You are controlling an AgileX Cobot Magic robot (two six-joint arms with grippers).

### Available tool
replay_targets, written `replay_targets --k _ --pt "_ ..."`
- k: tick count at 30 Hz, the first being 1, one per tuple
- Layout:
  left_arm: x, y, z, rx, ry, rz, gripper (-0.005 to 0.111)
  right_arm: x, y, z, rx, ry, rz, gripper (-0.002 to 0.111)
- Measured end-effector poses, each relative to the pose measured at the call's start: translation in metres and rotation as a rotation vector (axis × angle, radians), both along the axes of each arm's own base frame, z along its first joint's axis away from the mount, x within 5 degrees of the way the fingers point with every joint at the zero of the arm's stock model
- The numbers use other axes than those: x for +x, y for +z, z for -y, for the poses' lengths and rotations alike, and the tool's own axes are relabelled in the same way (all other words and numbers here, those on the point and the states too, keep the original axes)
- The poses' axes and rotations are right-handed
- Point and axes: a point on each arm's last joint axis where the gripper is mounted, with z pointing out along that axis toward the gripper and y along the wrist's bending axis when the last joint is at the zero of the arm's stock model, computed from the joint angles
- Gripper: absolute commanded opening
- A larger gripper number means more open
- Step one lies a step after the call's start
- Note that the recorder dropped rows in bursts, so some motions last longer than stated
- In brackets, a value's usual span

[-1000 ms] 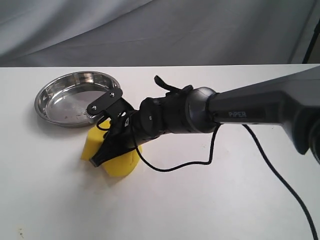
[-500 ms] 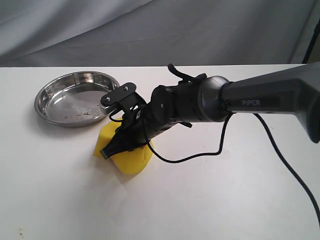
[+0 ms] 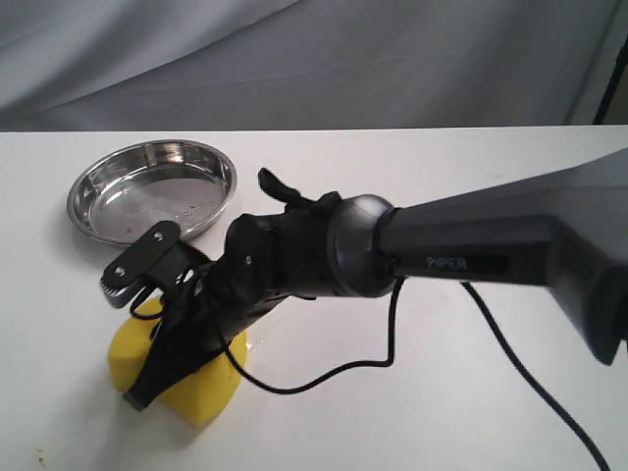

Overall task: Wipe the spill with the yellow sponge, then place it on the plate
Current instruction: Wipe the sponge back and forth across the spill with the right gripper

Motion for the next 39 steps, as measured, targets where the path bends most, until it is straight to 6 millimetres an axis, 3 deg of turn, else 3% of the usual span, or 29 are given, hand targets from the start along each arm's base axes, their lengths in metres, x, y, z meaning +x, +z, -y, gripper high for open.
replay_targets --k 4,7,15,20,24,29,39 --pt "0.0 0.0 0.0 0.0 0.0 0.0 0.0 -0.018 0.002 -0.018 0.01 0.066 0.004 0.0" --pt "0.0 0.0 0.0 0.0 0.0 0.0 0.0 -0.02 0.002 -0.031 0.024 0.087 0.016 0.0" --pt "0.0 0.0 0.0 0.0 0.0 0.0 0.0 0.011 -0.009 -0.051 0.074 0.035 0.01 0.0" --pt "0.0 0.0 0.0 0.0 0.0 0.0 0.0 0.047 0.0 -0.035 0.09 -0.1 -0.081 0.0" --pt "0.0 0.0 0.0 0.0 0.0 0.0 0.0 0.074 -0.001 -0.006 0.03 -0.147 -0.138 0.0" --pt "0.0 0.0 0.0 0.0 0.0 0.0 0.0 0.079 0.0 0.018 -0.142 -0.126 -0.166 0.0" --pt "0.0 0.0 0.0 0.0 0.0 0.0 0.0 0.077 0.001 0.032 -0.311 -0.161 -0.189 0.0"
